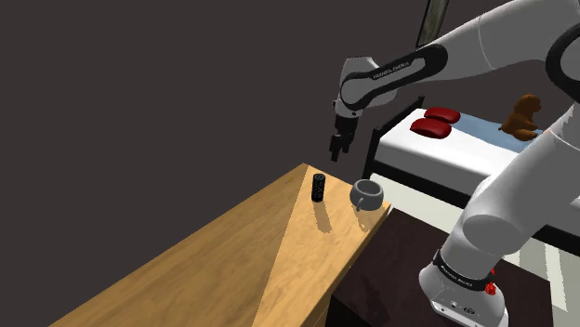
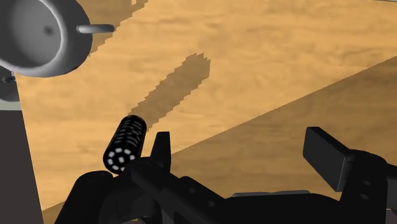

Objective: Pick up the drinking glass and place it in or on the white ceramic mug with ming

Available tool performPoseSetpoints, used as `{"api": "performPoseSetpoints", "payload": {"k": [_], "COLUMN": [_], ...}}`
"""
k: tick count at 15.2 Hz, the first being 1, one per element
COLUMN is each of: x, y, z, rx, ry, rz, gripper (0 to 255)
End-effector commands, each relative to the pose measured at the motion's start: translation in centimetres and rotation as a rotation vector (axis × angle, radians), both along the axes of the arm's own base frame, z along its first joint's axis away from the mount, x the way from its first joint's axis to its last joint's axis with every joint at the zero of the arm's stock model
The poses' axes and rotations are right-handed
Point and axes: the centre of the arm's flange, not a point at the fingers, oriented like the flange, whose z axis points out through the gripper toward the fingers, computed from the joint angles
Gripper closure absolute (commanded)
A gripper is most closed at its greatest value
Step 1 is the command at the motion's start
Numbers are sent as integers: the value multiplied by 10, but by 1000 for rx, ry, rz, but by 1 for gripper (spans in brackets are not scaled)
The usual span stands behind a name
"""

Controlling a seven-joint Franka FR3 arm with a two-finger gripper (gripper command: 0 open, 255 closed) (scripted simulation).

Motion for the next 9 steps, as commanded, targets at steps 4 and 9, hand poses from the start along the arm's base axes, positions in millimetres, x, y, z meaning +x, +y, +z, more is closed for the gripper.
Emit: {"api": "performPoseSetpoints", "payload": {"k": [4,9], "x": [33,67], "y": [-29,-59], "z": [-51,-99], "rx": [2,4], "ry": [3,6], "rz": [-12,-24], "gripper": [0,0]}}
